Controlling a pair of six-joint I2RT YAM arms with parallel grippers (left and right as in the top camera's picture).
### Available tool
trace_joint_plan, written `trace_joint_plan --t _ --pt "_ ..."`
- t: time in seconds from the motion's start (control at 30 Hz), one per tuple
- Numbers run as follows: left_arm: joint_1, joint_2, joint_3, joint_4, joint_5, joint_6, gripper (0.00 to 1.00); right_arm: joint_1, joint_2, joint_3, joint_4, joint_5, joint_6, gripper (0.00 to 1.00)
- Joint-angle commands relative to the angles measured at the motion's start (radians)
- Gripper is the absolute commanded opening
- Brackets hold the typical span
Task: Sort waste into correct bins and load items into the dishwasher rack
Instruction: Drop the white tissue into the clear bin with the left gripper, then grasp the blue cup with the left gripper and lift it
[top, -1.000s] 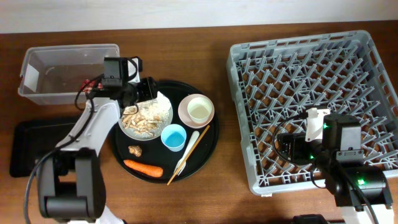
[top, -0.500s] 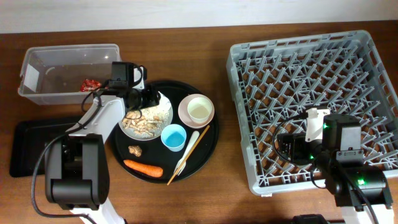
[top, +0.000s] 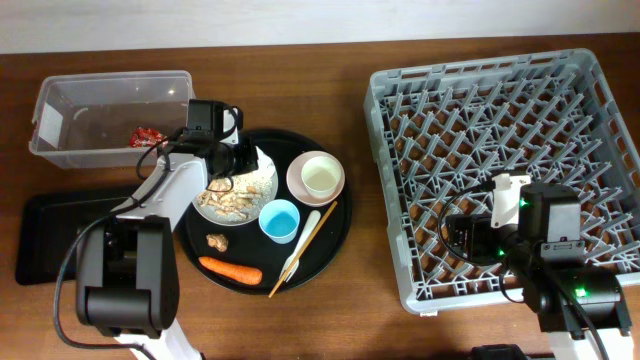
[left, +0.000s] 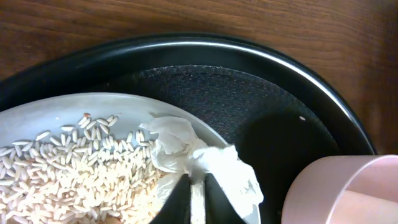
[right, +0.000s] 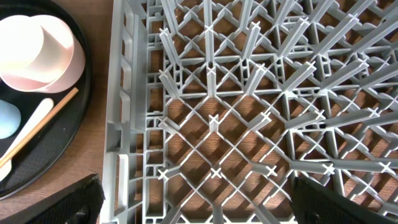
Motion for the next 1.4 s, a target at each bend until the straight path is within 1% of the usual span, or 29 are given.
trace_joint_plan --t 0.0,0.03,0.23,0.43,0.67,0.77,0.9,0.97,1.1,1.23,1.37 --pt "-0.002 0.009 0.012 0.002 -0.010 0.001 0.02 0.007 -0.001 0.021 0.002 0.009 0.011 0.99" --pt "-0.002 0.009 0.012 0.002 -0.010 0.001 0.01 0.007 -0.001 0.021 0.003 0.009 0.011 0.99" --pt "0.003 0.002 0.021 -0.002 -0.010 0.001 0.01 0.007 -0.001 0.021 0.002 0.009 0.010 0.99" --pt "0.011 -0.091 0.029 -0.006 -0.015 0.001 0.01 0.007 -0.001 0.021 0.003 0.009 0.011 0.99" --pt "0.011 -0.109 0.029 -0.042 -0.015 0.001 0.01 0.007 -0.001 0.021 0.003 0.009 0.011 0.99" --pt "0.011 -0.155 0.029 -0.046 -0.016 0.001 0.01 0.007 -0.001 0.021 0.003 0.009 0.010 0.99" --pt "0.027 -0.245 0.029 -0.047 -0.091 0.001 0.01 0.007 -0.001 0.021 0.003 0.009 0.011 0.99" --pt "0.059 -0.303 0.030 -0.046 -0.127 0.001 0.01 0.007 -0.001 0.021 0.003 0.009 0.011 0.99" --pt "0.160 -0.380 0.039 -0.042 -0.128 0.001 0.01 0.007 -0.001 0.021 0.002 0.008 0.011 0.98" --pt "0.279 -0.383 0.047 0.019 -0.128 0.000 0.01 0.007 -0.001 0.021 0.002 0.009 0.011 0.99" --pt "0.353 -0.351 0.047 0.104 -0.128 0.000 0.01 0.007 -0.001 0.021 0.003 0.008 0.011 0.99"
